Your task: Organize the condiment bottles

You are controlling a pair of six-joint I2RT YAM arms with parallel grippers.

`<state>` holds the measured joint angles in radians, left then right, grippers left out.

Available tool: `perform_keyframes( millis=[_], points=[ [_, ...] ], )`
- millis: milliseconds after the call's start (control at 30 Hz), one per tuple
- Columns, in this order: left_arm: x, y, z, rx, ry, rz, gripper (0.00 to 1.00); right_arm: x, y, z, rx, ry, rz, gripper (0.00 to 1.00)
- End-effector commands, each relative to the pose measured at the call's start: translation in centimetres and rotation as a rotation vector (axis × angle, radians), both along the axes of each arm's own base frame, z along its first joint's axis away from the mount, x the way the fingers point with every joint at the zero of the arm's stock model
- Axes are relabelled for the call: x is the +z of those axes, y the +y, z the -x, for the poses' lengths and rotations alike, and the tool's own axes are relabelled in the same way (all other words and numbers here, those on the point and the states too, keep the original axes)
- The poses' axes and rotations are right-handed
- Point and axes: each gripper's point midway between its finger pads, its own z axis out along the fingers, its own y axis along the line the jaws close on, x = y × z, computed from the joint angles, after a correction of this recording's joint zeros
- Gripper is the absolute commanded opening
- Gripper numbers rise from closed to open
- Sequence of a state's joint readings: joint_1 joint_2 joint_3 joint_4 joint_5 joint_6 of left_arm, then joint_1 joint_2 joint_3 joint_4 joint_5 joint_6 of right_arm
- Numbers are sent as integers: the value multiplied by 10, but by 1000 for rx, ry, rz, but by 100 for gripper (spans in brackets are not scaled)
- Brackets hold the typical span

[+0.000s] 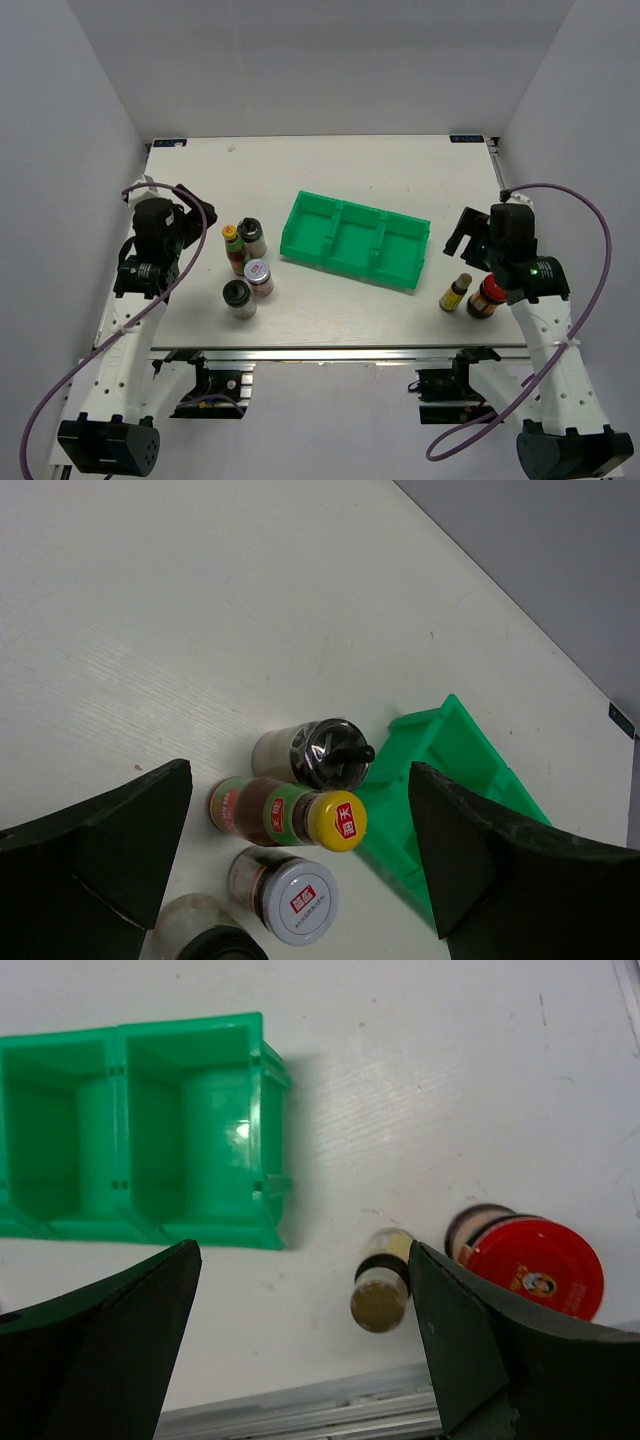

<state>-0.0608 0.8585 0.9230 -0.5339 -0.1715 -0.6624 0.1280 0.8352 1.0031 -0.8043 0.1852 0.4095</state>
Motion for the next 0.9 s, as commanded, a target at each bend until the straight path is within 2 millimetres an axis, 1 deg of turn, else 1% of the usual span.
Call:
perform_keyframes(
  millis=[0,100,200,300,333,400,433,467,567,633,733,800,867],
  points=[
    [-1,0,-7,-11,-18,-8,98,6,-16,13,-66,44,62,89],
    [-7,1,-9,-8,-4,-16,98,-10,-17,21,-79,109,70,89],
    [-13,2,-10,-2,15,-23,98,-21,-17,26,-82,155,80,89],
    [-17,1,-12,-10,23,-25,98,-31,-11,30,-58,185,72,89],
    [-18,0,-12,-12,22,-23,98,-38,-11,32,-54,202,80,89],
    [-22,0,-13,-17,29,-23,98,-45,-9,34,-51,227,75,89],
    [-23,0,-14,-18,33,-25,98,-48,-3,33,-28,233,66,89],
    [-24,0,-14,-17,37,-26,98,-57,-3,34,-28,259,73,89],
    [-26,0,-14,-15,45,-29,98,-70,-6,34,-73,298,82,89],
    [-26,1,-14,-11,43,-29,98,-70,-12,27,-116,269,97,89],
    [-26,2,-15,-9,36,-31,98,-78,-20,27,-179,291,117,89],
    [-25,2,-15,-7,33,-33,98,-91,-25,33,-205,332,139,89],
    [-25,3,-16,2,32,-32,98,-101,-23,34,-214,353,131,89]
  ],
)
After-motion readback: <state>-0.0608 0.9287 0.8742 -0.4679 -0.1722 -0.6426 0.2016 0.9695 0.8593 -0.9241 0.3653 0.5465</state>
